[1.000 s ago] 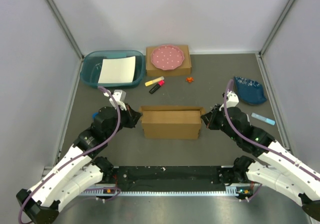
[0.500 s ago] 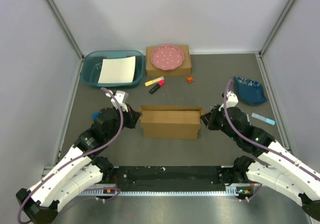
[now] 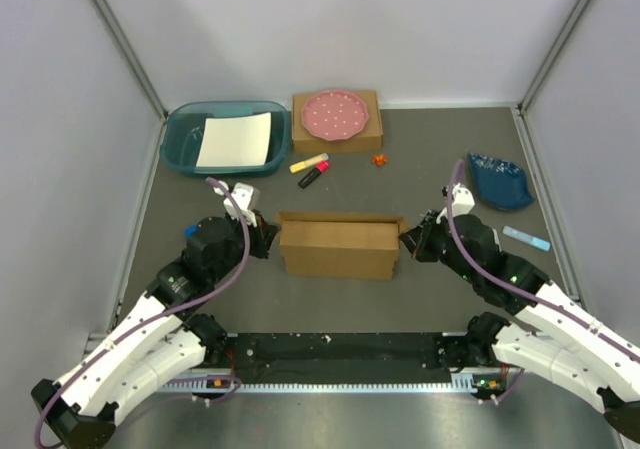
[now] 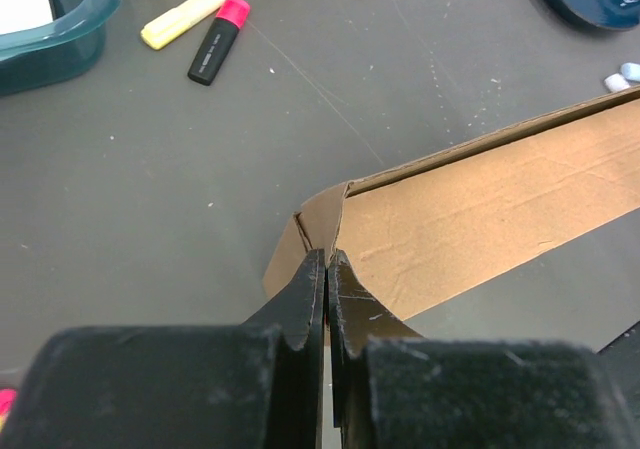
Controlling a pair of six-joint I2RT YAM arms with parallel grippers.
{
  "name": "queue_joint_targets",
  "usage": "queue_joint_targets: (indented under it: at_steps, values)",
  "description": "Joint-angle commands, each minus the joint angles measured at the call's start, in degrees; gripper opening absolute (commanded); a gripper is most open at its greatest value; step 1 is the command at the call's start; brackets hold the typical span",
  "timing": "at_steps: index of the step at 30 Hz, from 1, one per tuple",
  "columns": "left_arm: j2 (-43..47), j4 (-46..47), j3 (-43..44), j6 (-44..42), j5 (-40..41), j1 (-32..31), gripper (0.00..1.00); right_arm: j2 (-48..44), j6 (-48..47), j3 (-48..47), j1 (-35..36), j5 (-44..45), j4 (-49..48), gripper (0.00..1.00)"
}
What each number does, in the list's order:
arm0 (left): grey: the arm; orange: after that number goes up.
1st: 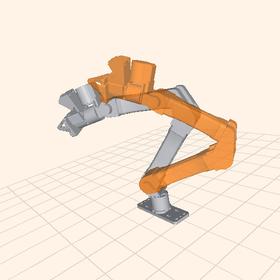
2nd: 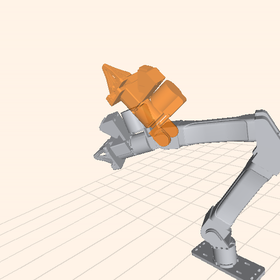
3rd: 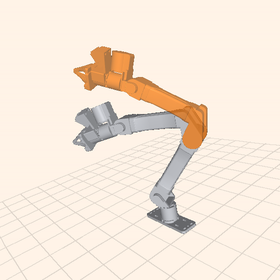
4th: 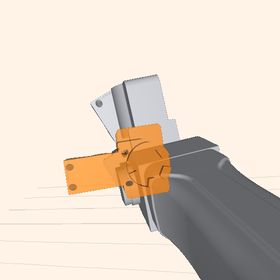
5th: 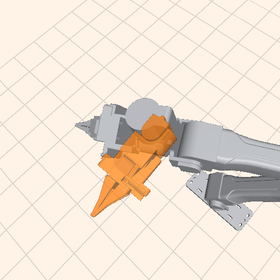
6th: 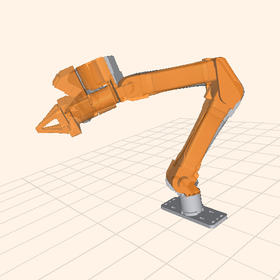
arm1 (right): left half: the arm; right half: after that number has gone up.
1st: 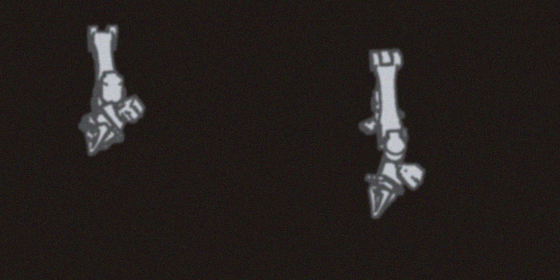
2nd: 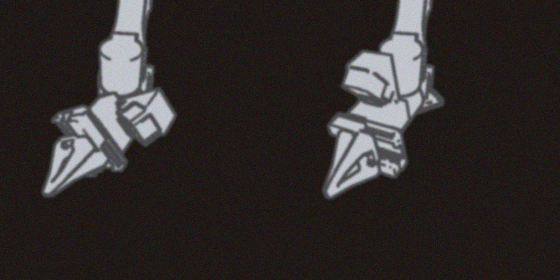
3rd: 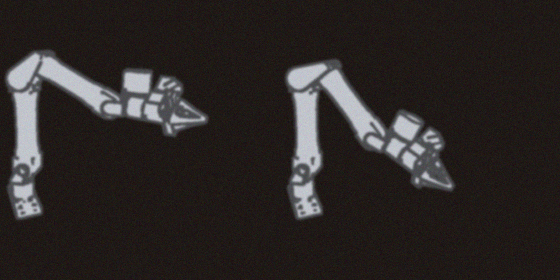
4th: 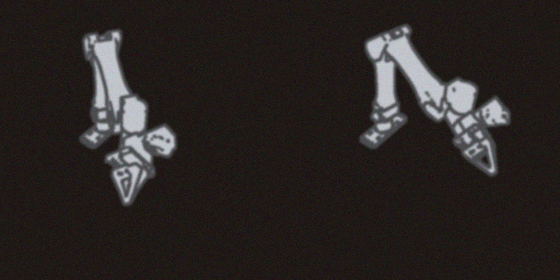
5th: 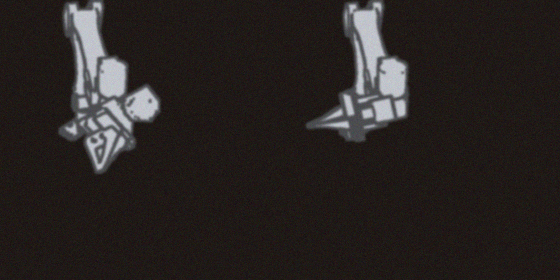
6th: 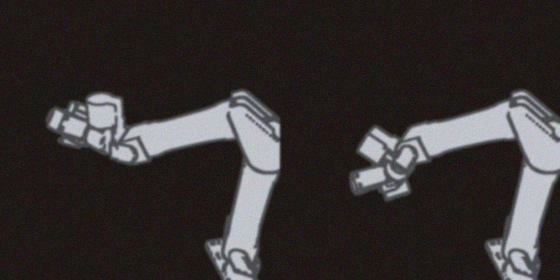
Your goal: Fold the paper box
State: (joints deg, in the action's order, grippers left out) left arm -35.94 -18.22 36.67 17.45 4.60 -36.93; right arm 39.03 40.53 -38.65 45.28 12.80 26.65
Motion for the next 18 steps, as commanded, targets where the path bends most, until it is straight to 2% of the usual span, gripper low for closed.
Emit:
queue_joint_targets:
  at_steps: [1,6,18]
  values:
    - [0.3,0.6,2.2,-3.7,3.6,0.2,0.00,1.3,-0.5,2.0,1.1,-1.7,8.2,0.00]
    - [0.0,1.3,2.4,-4.0,3.1,0.2,0.00,1.2,-0.6,2.1,1.1,-1.7,8.3,0.00]
    - [-1.6,1.6,4.6,2.1,0.8,0.2,0.00,1.4,-0.5,2.0,1.1,-1.8,8.2,0.00]
